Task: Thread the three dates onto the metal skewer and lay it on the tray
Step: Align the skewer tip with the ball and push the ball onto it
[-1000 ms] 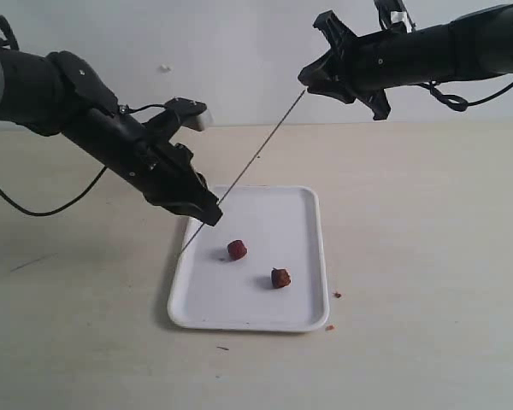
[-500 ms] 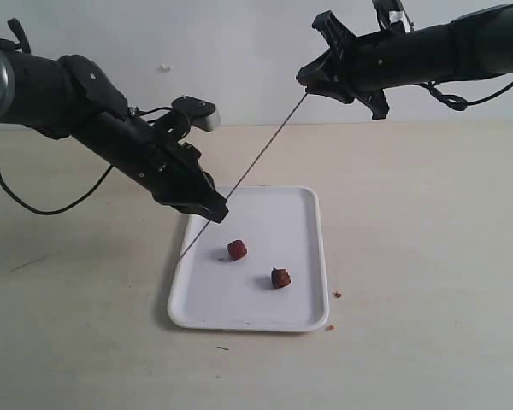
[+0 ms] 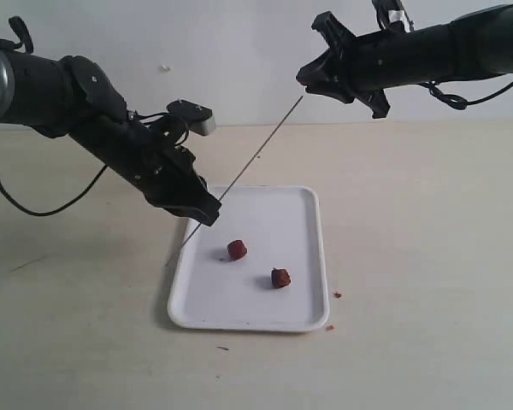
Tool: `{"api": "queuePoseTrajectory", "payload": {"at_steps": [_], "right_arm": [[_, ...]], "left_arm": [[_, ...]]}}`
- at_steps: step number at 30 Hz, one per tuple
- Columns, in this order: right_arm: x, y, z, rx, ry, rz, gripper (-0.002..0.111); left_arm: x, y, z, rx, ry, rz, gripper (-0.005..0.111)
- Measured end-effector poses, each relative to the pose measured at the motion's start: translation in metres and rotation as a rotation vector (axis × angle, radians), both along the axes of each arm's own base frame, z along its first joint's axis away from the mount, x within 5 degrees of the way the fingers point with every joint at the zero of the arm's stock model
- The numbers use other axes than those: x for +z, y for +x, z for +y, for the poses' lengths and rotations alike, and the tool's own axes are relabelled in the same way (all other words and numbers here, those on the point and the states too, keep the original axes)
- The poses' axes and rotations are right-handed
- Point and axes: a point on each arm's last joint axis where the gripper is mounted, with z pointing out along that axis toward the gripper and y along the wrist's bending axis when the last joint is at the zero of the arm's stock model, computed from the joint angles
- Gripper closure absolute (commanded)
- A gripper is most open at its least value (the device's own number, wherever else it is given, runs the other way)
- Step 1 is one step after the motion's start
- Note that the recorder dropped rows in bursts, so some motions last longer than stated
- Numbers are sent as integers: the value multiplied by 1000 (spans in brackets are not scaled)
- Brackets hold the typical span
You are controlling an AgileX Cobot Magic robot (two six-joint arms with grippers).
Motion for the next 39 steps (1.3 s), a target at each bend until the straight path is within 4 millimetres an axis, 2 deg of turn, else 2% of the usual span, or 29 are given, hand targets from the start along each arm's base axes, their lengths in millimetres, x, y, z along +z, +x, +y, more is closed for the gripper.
{"api": "queuePoseTrajectory", "payload": {"at_steps": [39], "right_arm": [[-3,-1,2,34,-70,-20,84]], "left_arm": [[2,2,-3,11,-42,-18,107]]}}
